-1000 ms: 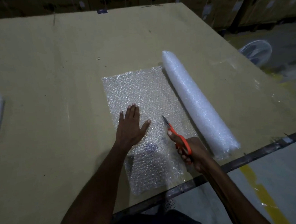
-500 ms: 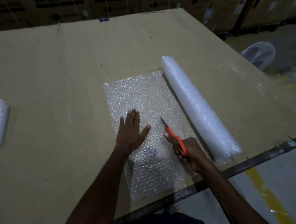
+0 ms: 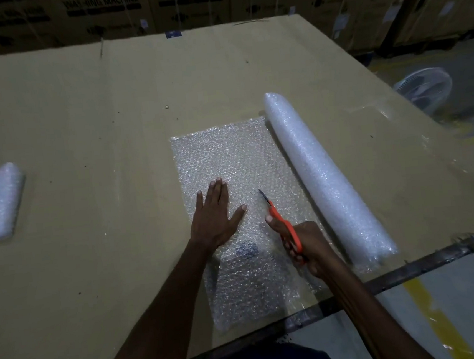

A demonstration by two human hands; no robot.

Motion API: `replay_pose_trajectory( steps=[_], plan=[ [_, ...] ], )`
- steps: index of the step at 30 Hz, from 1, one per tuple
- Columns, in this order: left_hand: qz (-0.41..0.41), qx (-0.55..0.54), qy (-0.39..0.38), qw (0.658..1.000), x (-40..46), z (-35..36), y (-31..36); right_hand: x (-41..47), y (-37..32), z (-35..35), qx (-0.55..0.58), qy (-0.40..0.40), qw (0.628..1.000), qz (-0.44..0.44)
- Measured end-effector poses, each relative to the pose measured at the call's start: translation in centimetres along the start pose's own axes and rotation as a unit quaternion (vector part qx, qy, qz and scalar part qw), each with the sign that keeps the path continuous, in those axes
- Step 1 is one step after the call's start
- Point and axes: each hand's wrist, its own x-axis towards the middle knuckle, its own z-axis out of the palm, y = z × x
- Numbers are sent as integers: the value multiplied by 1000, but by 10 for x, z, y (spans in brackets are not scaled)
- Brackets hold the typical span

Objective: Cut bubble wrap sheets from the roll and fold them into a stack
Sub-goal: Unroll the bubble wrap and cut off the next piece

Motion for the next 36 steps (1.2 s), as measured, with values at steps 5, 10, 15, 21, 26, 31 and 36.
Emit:
replay_pose_trajectory(
  steps=[5, 10, 15, 21, 26, 31, 36],
  plan=[
    [-1, 0, -1, 1000, -1, -1, 1, 1, -5, 1, -13, -1, 1000, 5],
    [1, 4, -3, 1000, -1, -1, 1, 9, -8, 4, -4, -7, 1000, -7],
    [-1, 3, -2, 1000, -2, -1, 1, 11, -5, 4, 4, -12, 1000, -2],
    [2, -3, -1, 1000, -1, 0, -1, 18, -14, 11, -3, -3, 1000, -8],
    [2, 0, 1, 1000, -2, -1, -1, 19, -12, 9, -3, -3, 1000, -3],
    [3, -5, 4, 1000, -3, -1, 0, 24, -22, 16, -1, -5, 1000, -11],
    [-21, -70, -11, 997, 2, -5, -2, 30, -23, 17, -6, -6, 1000, -18]
  ],
)
